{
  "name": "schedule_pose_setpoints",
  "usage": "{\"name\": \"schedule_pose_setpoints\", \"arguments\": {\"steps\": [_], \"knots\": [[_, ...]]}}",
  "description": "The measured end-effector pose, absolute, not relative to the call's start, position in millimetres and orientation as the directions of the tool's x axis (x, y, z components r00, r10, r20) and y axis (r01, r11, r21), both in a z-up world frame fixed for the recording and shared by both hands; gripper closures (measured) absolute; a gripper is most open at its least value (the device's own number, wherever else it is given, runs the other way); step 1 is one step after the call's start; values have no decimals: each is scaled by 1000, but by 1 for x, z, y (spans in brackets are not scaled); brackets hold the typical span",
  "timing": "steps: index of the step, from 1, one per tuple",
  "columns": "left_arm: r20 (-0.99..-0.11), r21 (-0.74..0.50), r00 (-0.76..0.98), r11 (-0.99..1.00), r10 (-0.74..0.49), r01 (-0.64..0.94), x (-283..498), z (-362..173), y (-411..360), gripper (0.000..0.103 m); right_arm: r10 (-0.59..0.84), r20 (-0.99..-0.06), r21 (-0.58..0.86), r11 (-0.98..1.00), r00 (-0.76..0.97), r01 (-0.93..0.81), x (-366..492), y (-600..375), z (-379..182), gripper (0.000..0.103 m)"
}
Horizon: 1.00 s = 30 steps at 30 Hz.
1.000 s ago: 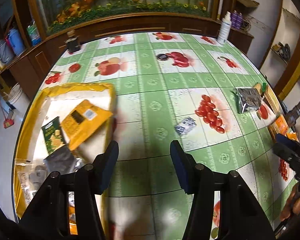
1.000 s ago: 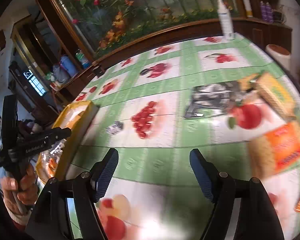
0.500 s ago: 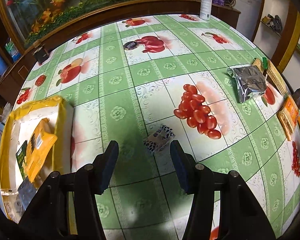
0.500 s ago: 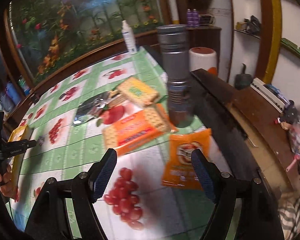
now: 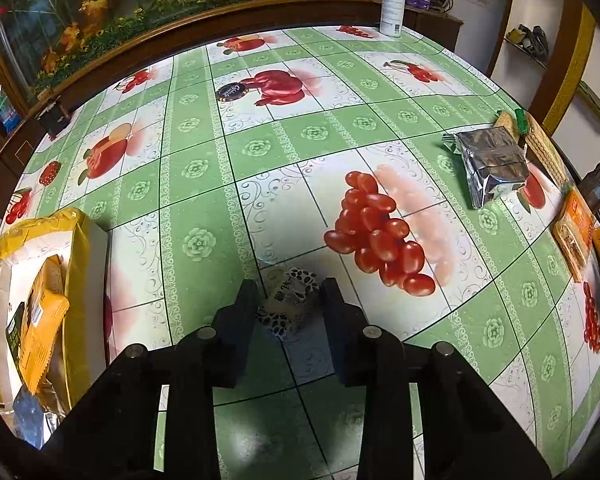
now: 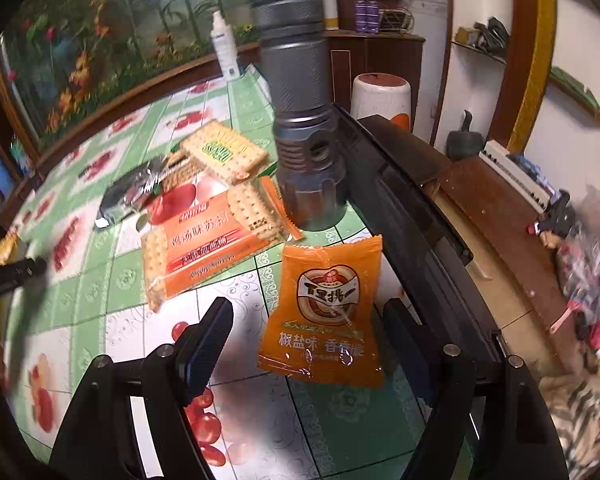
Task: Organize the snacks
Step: 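Grasp black-and-white candy with left tool while right tool grasps orange snack packet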
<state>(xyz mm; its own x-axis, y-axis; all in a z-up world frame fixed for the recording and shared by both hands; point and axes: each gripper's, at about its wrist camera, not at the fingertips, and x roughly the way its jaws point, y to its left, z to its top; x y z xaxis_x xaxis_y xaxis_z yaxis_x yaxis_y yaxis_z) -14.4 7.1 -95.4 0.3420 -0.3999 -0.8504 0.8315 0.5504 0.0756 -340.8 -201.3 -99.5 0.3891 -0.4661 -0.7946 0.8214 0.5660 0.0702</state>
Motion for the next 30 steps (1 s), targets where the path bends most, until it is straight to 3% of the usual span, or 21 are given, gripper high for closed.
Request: {"name": "schedule_pose_setpoints", "arguments": {"steps": [6,7,8,13,30], "knots": [[-850,44,319,546,-420,837,-15,-96,15,74,-472,-817,-11,589,333,808,-329,-198,-114,24],[-850,40,317,548,-421,836,-14,-96,16,74,-474,-814,-12,591,335,806,-329,-197,-114,29],[-850,37,315,550,-421,834,-14,-96,18,74,-476,-811,-12,596,341,803,-329,-197,-113,40],[-850,0,291,553,-439,833,-16,-96,31,75,-485,-788,-6,620,378,784,-330,-191,-109,46],[-821,-64,294,590,-490,805,-42,-73,81,75,-335,-705,177,770,625,613,-306,-133,-73,47]]}}
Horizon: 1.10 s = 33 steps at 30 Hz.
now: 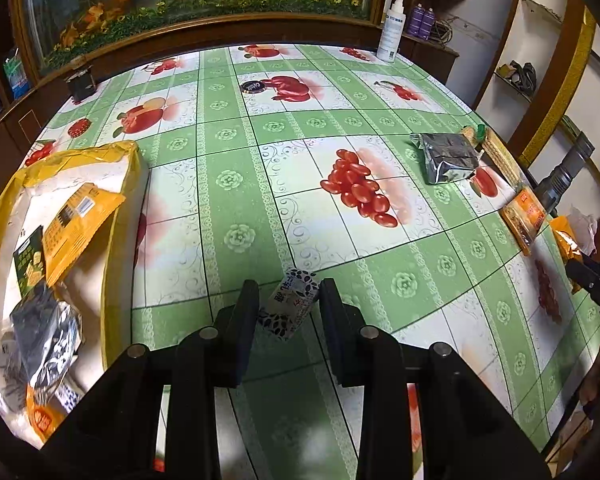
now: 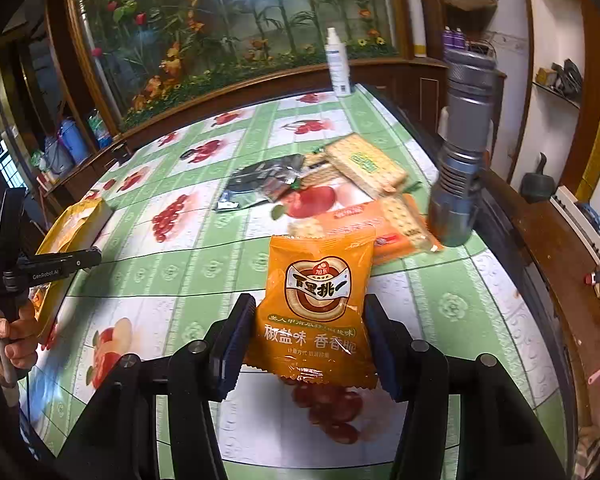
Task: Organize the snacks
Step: 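Carry candy and orange packet into the tray and open both tools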
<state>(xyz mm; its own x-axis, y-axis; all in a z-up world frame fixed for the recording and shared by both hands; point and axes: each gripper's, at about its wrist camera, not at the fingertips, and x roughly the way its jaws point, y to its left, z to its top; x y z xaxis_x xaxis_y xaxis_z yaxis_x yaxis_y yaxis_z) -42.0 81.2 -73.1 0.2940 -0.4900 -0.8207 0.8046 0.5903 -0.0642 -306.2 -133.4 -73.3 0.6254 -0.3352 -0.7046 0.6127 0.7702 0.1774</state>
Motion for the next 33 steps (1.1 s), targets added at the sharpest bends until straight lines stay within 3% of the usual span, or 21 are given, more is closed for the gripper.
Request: {"name": "schedule_pose_setpoints", "arguments": {"steps": [16,33], "knots": [[-763,90,533,756,-366,648,-57,-51,143,75,-19,-621,420,836,784,353,-240,-73,-66,47],[-714,75,607,823,-350,563,-49,-31,199,74,192,-559,525,835,807,166,-190,-18,-55,47]]}}
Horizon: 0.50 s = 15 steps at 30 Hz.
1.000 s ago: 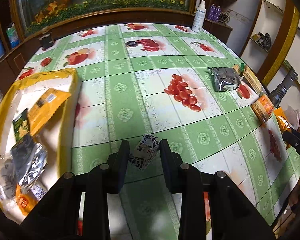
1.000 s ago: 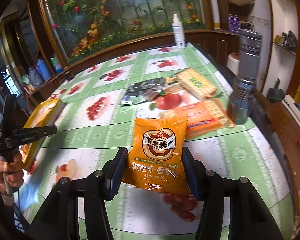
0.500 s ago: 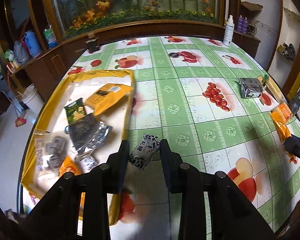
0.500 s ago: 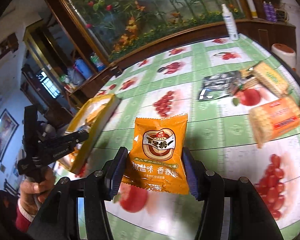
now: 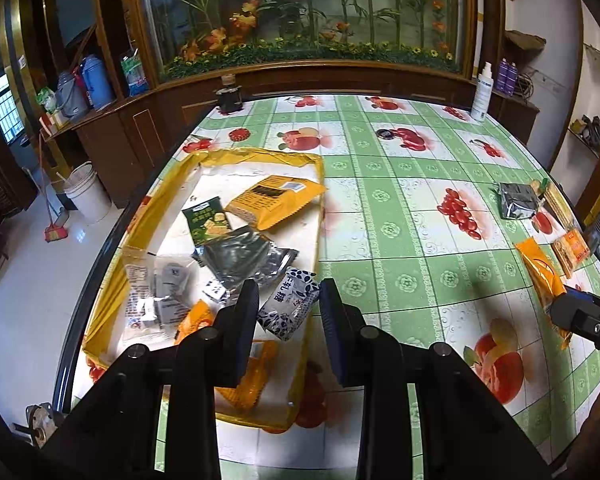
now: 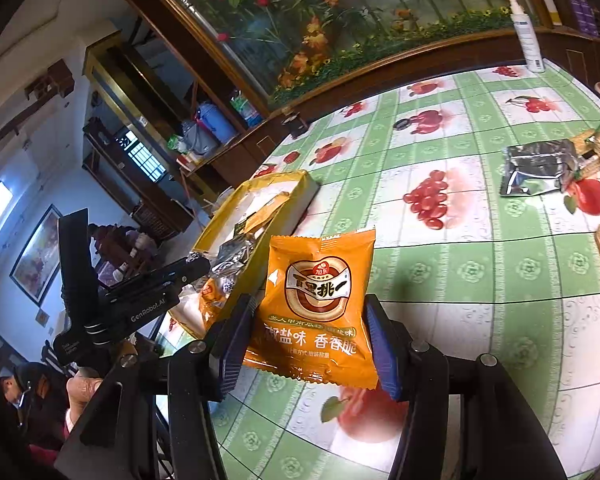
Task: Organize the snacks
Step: 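Carry candy and orange packet into the tray and open both tools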
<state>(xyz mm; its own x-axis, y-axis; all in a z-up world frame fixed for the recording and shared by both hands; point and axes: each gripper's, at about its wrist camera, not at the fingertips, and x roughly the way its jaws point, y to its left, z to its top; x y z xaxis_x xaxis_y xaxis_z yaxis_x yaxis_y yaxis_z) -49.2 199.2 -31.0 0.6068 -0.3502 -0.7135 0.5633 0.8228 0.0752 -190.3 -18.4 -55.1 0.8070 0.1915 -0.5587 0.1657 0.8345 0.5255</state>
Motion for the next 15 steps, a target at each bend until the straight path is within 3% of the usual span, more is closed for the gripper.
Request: {"name": "schedule_pose_setpoints", "arguments": {"steps": [15], "knots": [[-704,48,634,869,-320,492,-27,-27,240,74,278,-561,506,861,780,57,-144,23,-48,48]]}}
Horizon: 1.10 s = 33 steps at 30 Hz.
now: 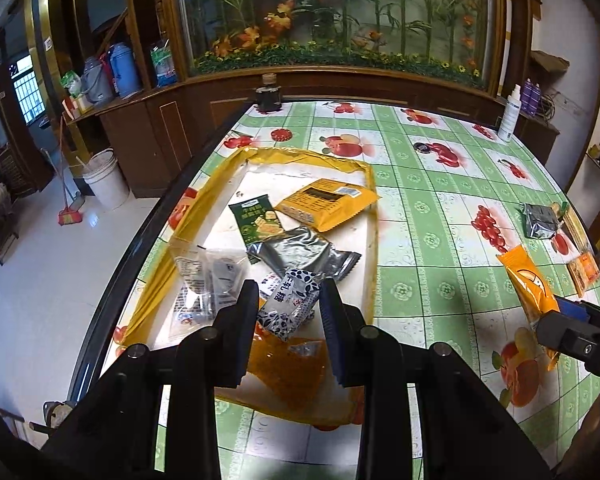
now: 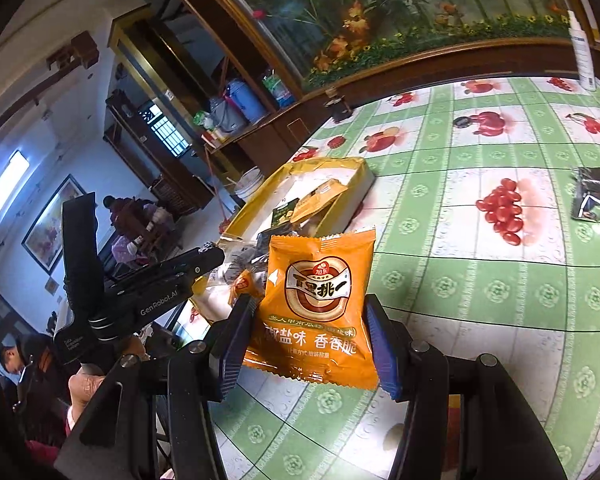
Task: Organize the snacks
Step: 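Carry candy and orange packet into the tray and open both tools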
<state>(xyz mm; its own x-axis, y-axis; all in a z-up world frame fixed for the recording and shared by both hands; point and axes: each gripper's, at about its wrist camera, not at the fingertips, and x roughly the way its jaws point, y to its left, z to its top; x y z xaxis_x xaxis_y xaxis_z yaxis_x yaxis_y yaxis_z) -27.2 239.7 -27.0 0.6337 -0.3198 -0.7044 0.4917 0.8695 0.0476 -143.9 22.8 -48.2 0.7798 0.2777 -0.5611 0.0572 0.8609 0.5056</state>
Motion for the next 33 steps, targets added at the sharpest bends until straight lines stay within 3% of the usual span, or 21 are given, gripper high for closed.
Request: {"name": "schedule_pose_setpoints", "arguments": {"steps": [14,33], "knots": [[-742,-29,610,923,-277,384,22,-42,287,74,350,-565,507,862,747,-20,-74,55,-49,48],[-758,10,611,933,-228,360,45,-64,288,74,339,-660,367,924,671,-106,-12,124,-74,46]]}}
